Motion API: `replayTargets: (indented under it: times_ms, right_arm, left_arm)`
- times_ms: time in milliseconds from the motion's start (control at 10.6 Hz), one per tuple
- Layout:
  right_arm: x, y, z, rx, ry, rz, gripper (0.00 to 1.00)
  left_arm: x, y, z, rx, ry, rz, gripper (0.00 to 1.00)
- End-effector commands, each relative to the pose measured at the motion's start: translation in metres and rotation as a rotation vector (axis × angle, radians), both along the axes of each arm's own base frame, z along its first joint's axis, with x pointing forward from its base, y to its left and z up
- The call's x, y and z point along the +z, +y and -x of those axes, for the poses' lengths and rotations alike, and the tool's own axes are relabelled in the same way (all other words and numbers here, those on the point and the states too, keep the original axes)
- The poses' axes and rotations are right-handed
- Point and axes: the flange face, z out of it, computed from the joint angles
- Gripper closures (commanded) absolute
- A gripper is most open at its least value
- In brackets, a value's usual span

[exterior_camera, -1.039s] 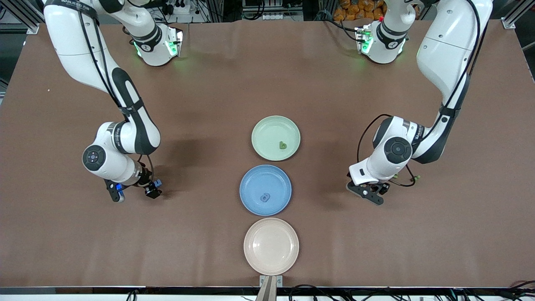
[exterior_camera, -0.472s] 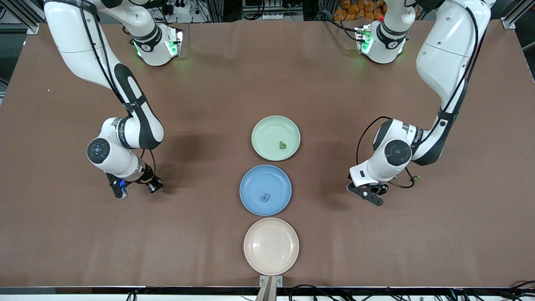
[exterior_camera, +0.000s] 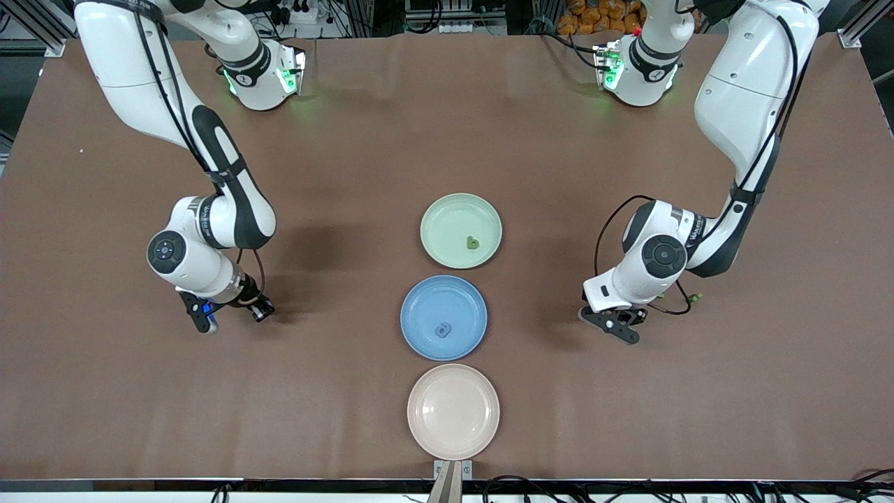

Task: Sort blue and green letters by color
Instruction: 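Carry the blue 'e' to the blue plate while the left grasps green 'n', then release the blue 'e' on the blue plate while the left drops 'n' on green plate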

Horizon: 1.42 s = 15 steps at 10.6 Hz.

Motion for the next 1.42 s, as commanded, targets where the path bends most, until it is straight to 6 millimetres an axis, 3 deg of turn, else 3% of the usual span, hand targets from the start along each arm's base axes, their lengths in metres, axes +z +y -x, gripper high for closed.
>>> replayTargets:
  times_ms: [0,283,378,661,850,945,1323]
  right_arm:
    - [0.030,0.021,-0.007,0.152,0.014,-0.020,1.00]
    - [0.056,0.069,-0.018,0.368,-0.053,-0.025,1.00]
    - [0.063,0.092,-0.021,0.418,-0.076,-0.029,1.00]
    - [0.084,0.174,-0.020,0.533,-0.139,-0.047,1.00]
    - [0.094,0.227,-0.016,0.623,-0.181,-0.052,1.00]
    - [0.087,0.251,-0.011,0.687,-0.193,-0.049,1.00]
    - [0.060,0.332,0.009,0.787,-0.303,-0.057,1.00]
  left_arm:
    - [-0.002,-0.001,0.000,-0.021,-0.008,0.003,0.42]
    - [-0.010,-0.004,0.001,-0.015,-0.006,0.011,0.45]
    - [-0.010,-0.004,0.001,-0.014,-0.006,0.011,0.55]
    - [-0.001,-0.004,-0.001,-0.012,-0.020,0.013,0.99]
    - [0.008,-0.003,-0.002,-0.008,-0.030,0.015,1.00]
    - [0.017,-0.004,-0.003,0.003,-0.037,0.015,1.00]
    - [0.044,-0.042,0.017,0.131,0.016,0.021,1.00]
